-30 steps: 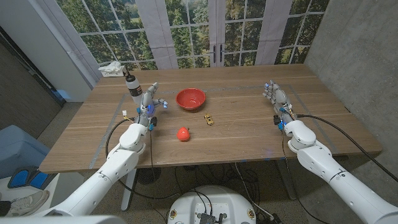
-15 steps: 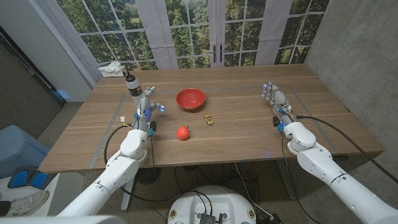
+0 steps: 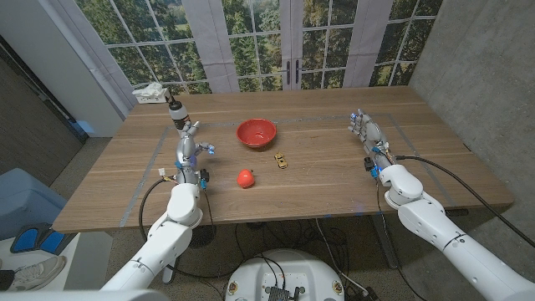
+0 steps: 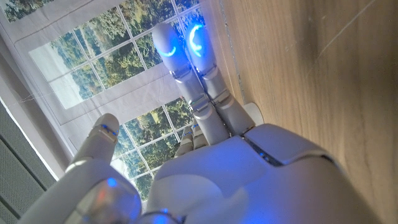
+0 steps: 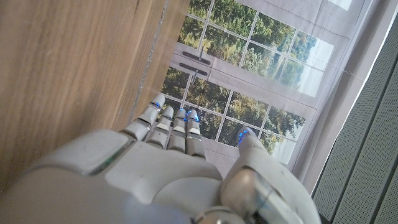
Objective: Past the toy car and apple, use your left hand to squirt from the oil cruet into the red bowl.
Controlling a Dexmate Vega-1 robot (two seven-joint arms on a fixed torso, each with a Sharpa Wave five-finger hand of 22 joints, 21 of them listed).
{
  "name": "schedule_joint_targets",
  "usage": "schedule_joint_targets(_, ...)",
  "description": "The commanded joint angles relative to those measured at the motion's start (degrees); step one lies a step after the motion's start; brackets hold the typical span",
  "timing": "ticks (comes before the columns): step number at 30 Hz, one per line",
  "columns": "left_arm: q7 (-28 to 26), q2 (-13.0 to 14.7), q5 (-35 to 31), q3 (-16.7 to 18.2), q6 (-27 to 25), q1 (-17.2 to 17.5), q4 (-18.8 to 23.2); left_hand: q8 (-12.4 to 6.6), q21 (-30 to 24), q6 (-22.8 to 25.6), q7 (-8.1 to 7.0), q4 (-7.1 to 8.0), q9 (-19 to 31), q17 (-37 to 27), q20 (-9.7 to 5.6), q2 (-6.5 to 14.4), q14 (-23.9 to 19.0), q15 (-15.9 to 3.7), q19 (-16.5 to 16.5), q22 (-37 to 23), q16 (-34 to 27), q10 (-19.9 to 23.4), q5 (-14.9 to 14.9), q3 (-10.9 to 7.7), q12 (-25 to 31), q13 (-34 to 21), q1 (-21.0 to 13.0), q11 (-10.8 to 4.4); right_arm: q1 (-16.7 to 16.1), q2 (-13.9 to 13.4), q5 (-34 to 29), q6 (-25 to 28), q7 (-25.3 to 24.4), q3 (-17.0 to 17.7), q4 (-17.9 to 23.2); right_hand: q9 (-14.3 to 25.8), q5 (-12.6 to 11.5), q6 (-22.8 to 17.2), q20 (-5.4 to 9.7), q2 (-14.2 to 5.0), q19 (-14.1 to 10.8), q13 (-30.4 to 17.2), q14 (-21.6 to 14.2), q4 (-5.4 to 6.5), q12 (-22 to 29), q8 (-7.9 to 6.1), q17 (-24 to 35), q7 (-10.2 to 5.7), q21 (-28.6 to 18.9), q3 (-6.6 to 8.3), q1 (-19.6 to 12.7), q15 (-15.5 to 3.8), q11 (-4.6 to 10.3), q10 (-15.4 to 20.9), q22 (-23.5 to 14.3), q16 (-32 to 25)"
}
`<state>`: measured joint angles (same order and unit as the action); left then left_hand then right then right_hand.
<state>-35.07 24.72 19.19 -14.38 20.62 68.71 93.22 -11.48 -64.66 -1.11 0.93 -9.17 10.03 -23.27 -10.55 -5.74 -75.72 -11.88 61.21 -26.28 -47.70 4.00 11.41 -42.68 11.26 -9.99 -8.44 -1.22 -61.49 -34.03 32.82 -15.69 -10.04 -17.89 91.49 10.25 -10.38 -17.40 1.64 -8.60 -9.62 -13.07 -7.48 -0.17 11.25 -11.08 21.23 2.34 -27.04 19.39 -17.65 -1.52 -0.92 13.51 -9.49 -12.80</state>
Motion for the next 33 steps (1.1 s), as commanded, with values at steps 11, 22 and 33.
schedule_joint_targets(11,-18.5,-6.5,-13.8,2.4,-6.0,3.3,3.7,-0.14,0.3,-0.9,0.58,-2.05,0.3,-1.2,-1.13,0.8,2.8,-0.34,-3.8,0.8,-2.2,0.7,-1.4,-0.26,-0.7,-0.3,-12.0,-0.47,0.0,-0.2,-0.4,0.6,0.3,-0.5,1.0,0.3,0.2,-0.8,0.24,-0.19,-0.8,0.1,-0.4,-0.48,0.2,-0.26,0.0,-0.31,0.8,0.09,0.1,0.32,-0.27,0.0,-0.1,-0.2)
schedule_joint_targets(22,-21.6,-6.8,-16.1,3.6,-11.2,3.2,5.6,-0.44,1.0,-1.6,1.26,-1.87,0.5,-1.4,-0.77,-2.0,6.9,-0.52,-7.3,2.7,-3.0,2.4,-1.8,2.35,-0.2,-0.4,-21.5,-1.11,1.1,-0.2,0.0,0.9,2.3,-1.4,0.7,0.3,0.2,-1.6,0.02,-0.26,-1.1,0.3,-0.4,-0.79,0.3,-0.43,-0.2,-0.31,1.3,0.17,0.2,0.56,-0.31,0.1,-0.1,-0.3)
schedule_joint_targets(33,-21.1,-5.4,-15.0,4.4,-19.5,0.7,7.0,-0.78,0.4,-0.9,1.71,-1.57,0.5,-1.6,-1.16,-2.9,7.2,-0.53,-6.8,3.6,-4.2,3.3,-1.9,4.93,-0.3,-0.5,-24.0,-0.10,2.9,-0.3,0.6,2.6,4.8,-3.0,0.0,0.4,0.2,-1.9,-0.33,-0.24,-1.5,0.5,-0.4,-1.48,0.3,-0.42,-0.5,-0.25,1.8,0.44,-0.3,0.85,-0.29,0.1,-0.1,-0.3)
